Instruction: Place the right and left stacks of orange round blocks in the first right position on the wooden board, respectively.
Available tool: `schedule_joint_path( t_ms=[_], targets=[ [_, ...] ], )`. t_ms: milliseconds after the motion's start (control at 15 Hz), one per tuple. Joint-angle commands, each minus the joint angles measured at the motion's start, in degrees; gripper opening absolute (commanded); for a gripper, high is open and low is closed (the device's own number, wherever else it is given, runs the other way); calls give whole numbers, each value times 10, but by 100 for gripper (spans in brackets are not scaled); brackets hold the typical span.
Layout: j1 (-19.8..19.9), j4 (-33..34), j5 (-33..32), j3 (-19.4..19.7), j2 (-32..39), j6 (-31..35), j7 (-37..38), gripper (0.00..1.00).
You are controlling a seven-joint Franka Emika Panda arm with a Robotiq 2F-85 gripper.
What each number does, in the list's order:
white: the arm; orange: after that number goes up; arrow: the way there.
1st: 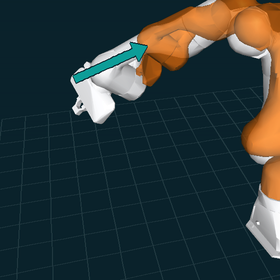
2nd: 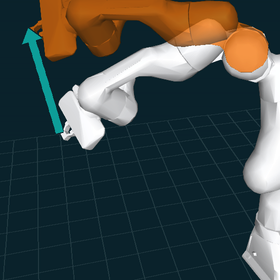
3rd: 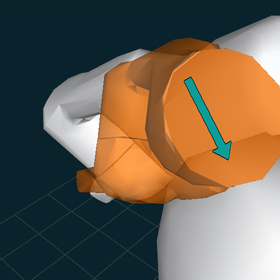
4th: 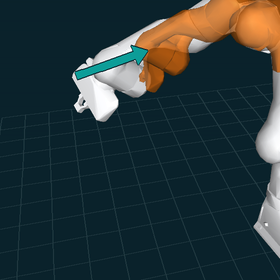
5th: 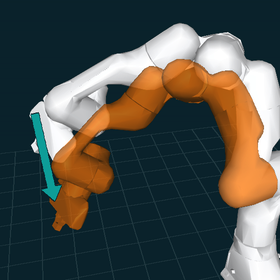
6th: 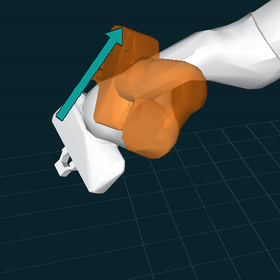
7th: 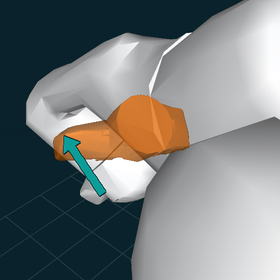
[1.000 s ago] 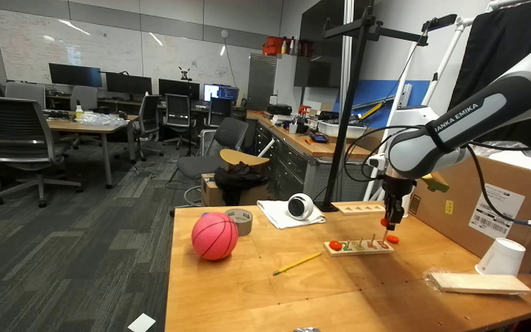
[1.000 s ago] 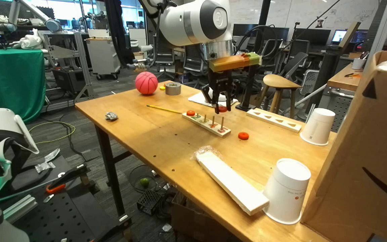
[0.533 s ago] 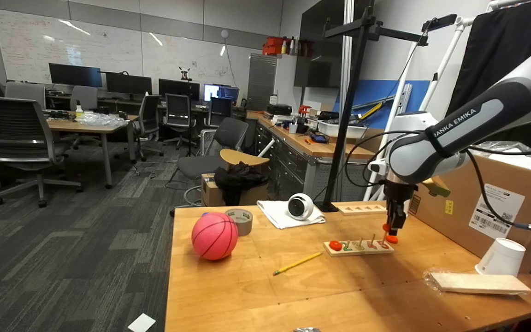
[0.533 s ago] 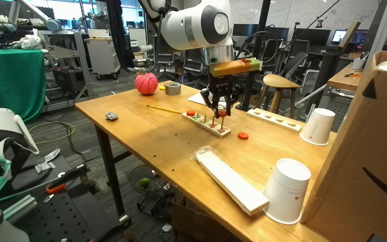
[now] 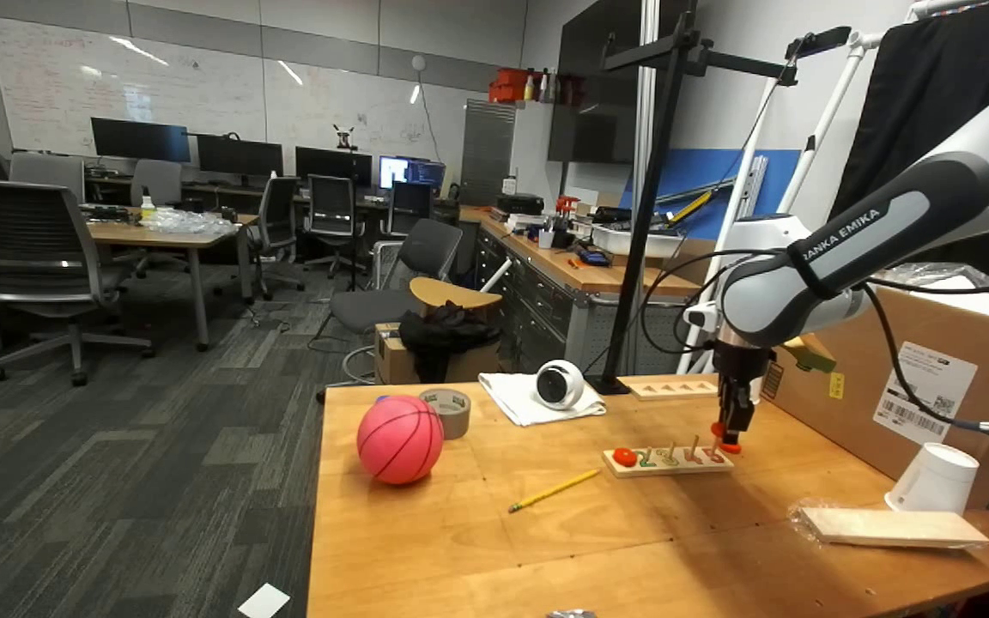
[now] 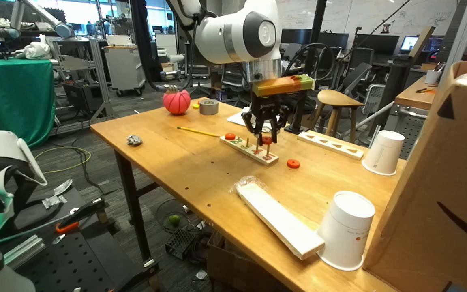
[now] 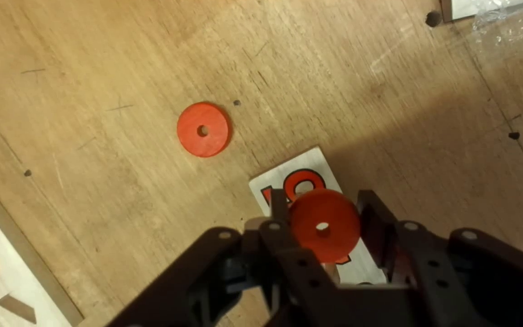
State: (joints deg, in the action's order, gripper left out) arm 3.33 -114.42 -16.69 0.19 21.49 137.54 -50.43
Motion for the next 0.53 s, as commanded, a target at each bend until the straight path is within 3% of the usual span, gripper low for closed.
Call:
schedule_joint_path(
  t_ms=[0, 467],
  targets=[
    [6, 18, 14, -12, 7, -9, -8, 17],
    [4, 47, -8, -2, 30, -13, 2, 17]
  ],
)
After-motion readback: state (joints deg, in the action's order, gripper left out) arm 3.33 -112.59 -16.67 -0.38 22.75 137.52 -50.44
